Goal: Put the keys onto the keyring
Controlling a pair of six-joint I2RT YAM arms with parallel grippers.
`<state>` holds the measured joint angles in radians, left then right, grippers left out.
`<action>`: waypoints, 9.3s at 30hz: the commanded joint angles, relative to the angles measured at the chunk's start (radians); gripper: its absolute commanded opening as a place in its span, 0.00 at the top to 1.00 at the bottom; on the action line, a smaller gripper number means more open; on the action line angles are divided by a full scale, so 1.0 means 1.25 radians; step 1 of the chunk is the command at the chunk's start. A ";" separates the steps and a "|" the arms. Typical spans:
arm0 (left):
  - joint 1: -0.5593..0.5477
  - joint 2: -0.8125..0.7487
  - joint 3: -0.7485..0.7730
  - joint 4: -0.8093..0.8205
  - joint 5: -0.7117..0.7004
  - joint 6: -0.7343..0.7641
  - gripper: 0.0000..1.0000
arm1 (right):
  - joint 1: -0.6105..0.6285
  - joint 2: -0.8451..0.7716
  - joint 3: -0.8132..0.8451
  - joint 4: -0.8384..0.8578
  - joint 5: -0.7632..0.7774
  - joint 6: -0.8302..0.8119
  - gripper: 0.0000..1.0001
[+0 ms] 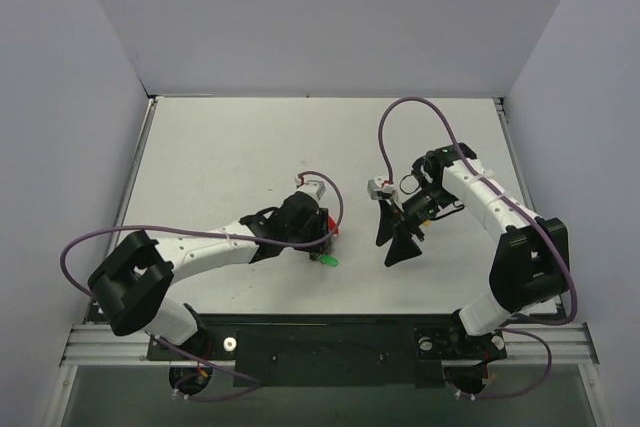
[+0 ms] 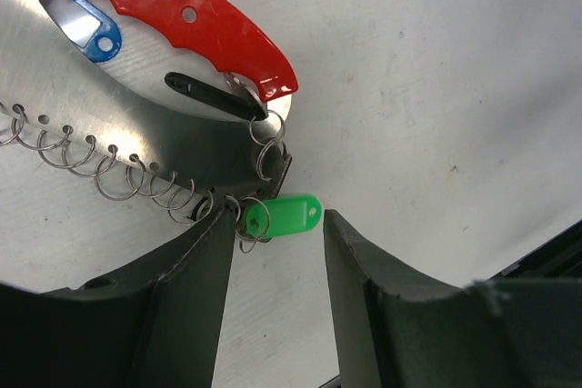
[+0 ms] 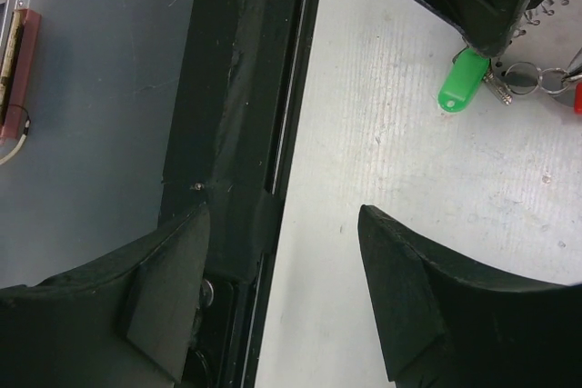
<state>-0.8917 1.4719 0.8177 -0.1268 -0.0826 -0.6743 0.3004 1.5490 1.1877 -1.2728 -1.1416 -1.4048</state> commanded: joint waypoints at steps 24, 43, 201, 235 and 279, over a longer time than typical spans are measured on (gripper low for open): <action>-0.092 0.151 0.190 -0.230 -0.128 0.110 0.59 | 0.014 0.063 0.028 -0.144 -0.035 -0.121 0.39; -0.097 0.128 0.184 -0.238 -0.107 0.114 0.69 | 0.019 0.075 0.034 -0.176 -0.035 -0.156 0.39; 0.072 -0.019 0.068 -0.023 0.098 0.306 1.00 | -0.002 -0.034 0.044 0.198 0.074 0.483 0.46; 0.095 -0.333 -0.222 -0.024 -0.101 0.030 0.60 | 0.021 -0.001 0.034 0.198 0.080 0.470 0.46; 0.231 -0.246 -0.385 0.186 0.172 -0.226 0.68 | 0.089 0.029 0.035 0.200 0.103 0.465 0.46</action>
<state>-0.6052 1.1469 0.3153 0.0574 0.1146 -0.9558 0.4091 1.5898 1.2320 -0.9844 -0.9993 -0.8093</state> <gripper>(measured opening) 0.321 0.539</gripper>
